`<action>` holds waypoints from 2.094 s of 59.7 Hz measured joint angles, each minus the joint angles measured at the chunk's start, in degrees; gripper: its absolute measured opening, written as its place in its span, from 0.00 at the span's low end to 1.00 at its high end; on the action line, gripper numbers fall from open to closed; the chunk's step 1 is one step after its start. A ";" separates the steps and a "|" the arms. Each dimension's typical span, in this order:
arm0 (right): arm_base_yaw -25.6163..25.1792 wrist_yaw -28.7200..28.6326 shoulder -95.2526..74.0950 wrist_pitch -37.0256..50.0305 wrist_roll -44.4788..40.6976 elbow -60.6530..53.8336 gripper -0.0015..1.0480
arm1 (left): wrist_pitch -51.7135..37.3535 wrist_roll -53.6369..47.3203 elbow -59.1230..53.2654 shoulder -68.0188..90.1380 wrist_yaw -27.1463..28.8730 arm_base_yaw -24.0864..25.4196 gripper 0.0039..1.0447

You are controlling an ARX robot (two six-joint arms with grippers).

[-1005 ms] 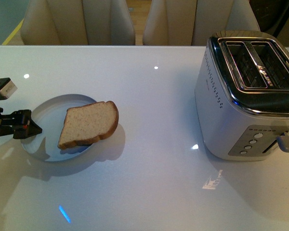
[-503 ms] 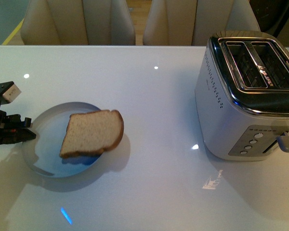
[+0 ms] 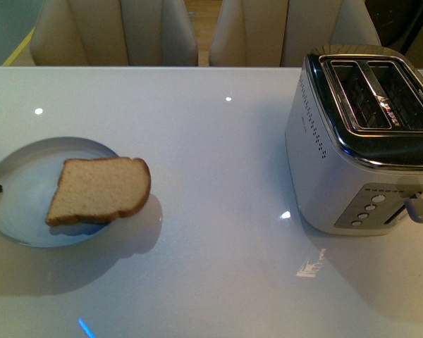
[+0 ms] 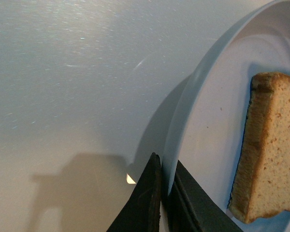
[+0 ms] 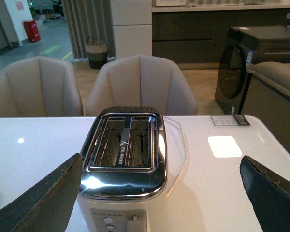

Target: Left arm holds plate, right arm toasts bread

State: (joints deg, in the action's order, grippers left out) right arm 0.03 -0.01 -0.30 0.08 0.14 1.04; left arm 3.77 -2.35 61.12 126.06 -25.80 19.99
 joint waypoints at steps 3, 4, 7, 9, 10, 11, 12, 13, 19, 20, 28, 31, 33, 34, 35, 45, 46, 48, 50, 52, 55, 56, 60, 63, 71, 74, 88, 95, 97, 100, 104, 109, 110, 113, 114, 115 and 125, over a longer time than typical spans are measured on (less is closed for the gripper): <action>0.00 0.00 0.00 0.00 0.00 0.00 0.91 | 0.81 1.03 -0.74 -2.12 0.00 0.83 0.03; 0.00 0.00 0.00 0.00 0.00 0.00 0.91 | 1.22 1.49 -1.09 -3.21 0.00 1.20 0.03; 0.00 0.00 0.00 0.00 0.00 0.00 0.91 | 1.95 2.25 -1.81 -5.40 0.02 1.84 0.03; 0.00 0.00 0.00 0.00 0.00 0.00 0.91 | 2.54 2.71 -2.29 -7.04 0.09 2.19 0.03; 0.00 0.00 0.00 0.00 0.00 0.00 0.91 | 3.02 3.06 -2.60 -8.15 0.17 2.36 0.03; 0.00 0.00 0.00 0.00 0.00 0.00 0.91 | 3.28 3.17 -2.75 -8.70 0.20 2.45 0.03; 0.00 0.00 0.00 0.00 0.00 0.00 0.91 | 3.76 3.56 -3.06 -9.84 0.20 2.56 0.03; 0.00 0.00 0.00 0.00 0.00 0.00 0.91 | 4.00 3.89 -3.21 -10.43 0.20 2.58 0.03; 0.00 0.00 0.00 0.00 0.02 0.00 0.91 | 6.36 6.10 -4.74 -16.52 0.26 2.25 0.03; 0.00 0.00 0.00 0.00 0.00 0.00 0.91 | 6.60 6.49 -4.90 -17.20 0.28 2.14 0.03; 0.00 0.00 0.00 0.00 0.02 0.00 0.91 | 9.84 10.14 -6.34 -25.29 1.18 -0.31 0.03; 0.00 0.00 0.00 0.00 0.00 0.00 0.91 | 10.58 11.37 -6.78 -27.61 1.79 -1.46 0.03; 0.00 0.00 0.00 0.00 0.00 0.00 0.91 | 11.02 12.48 -7.08 -29.22 2.03 -2.43 0.03; 0.00 0.00 0.00 0.00 0.00 0.00 0.91 | 11.32 13.46 -7.28 -30.25 2.14 -3.10 0.03; 0.00 0.00 0.00 0.00 0.00 0.00 0.91 | 11.47 14.32 -7.50 -31.23 2.36 -3.80 0.03; 0.00 0.00 0.00 0.00 0.02 0.00 0.91 | 13.29 20.94 -9.01 -38.25 5.03 -11.65 0.03; 0.00 0.00 0.00 0.00 0.00 0.00 0.91 | 13.64 21.97 -9.05 -38.84 5.40 -12.76 0.03; 0.00 0.00 0.00 0.00 0.00 0.00 0.91 | 14.21 23.17 -9.05 -39.60 6.05 -14.47 0.03; 0.00 0.00 0.00 0.00 0.02 0.00 0.91 | 14.64 24.44 -9.05 -40.30 6.62 -16.24 0.03; 0.00 0.00 0.00 0.00 0.00 0.00 0.91 | 14.86 25.46 -9.05 -40.85 6.99 -17.99 0.03; 0.00 0.00 0.00 0.00 0.00 0.00 0.91 | 15.02 28.33 -9.05 -41.70 7.87 -21.55 0.03; 0.00 0.00 0.00 0.00 0.00 0.00 0.91 | 14.99 28.57 -9.05 -41.79 7.91 -22.14 0.03; 0.00 0.00 0.00 0.00 0.02 0.00 0.91 | 14.97 32.37 -9.03 -42.49 9.14 -26.77 0.03; 0.00 0.00 0.00 0.00 0.02 0.00 0.91 | 14.73 34.77 -9.01 -42.62 9.49 -29.55 0.03; 0.00 0.00 0.00 0.00 0.02 0.00 0.91 | 13.90 39.28 -8.50 -42.42 11.06 -36.09 0.03; 0.00 0.00 0.00 0.00 0.02 0.00 0.91 | 13.66 40.79 -8.26 -42.32 11.41 -37.81 0.03; 0.00 0.02 0.00 0.00 0.02 0.00 0.91 | 13.11 44.46 -6.69 -41.55 12.72 -43.19 0.03; 0.00 0.00 0.00 0.00 0.00 0.00 0.91 | 13.11 44.68 -6.49 -41.55 12.87 -43.56 0.03; 0.00 0.02 0.00 0.00 0.02 0.00 0.91 | 13.11 44.72 -6.49 -41.55 12.96 -43.56 0.03; 0.00 0.00 0.00 0.00 0.02 0.00 0.91 | 13.11 44.83 -6.49 -41.55 12.98 -43.56 0.03; 0.00 0.00 0.00 0.00 0.00 0.00 0.91 | 13.11 44.96 -6.49 -41.55 13.14 -43.56 0.03; 0.00 0.00 0.00 0.00 0.00 0.00 0.91 | 13.11 45.07 -6.49 -41.55 13.22 -43.56 0.03; 0.00 0.00 0.00 0.00 0.02 0.00 0.91 | 13.11 45.07 -6.49 -41.55 13.22 -43.56 0.03; 0.00 0.00 0.00 0.00 0.00 0.00 0.91 | 13.11 45.09 -6.49 -41.55 13.22 -43.56 0.03; 0.00 0.00 0.00 0.00 0.00 0.00 0.91 | 13.11 45.09 -6.49 -41.55 13.20 -43.56 0.03; 0.00 0.00 0.00 0.00 0.00 0.00 0.91 | 13.11 45.09 -6.49 -41.55 13.22 -43.56 0.03; 0.00 0.00 0.00 0.00 0.00 0.00 0.91 | 13.11 45.09 -6.49 -41.55 13.22 -43.56 0.03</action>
State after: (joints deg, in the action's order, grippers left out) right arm 0.03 -0.01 -0.30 0.08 0.14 1.04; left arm 16.88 42.74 54.63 84.51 -12.58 -23.57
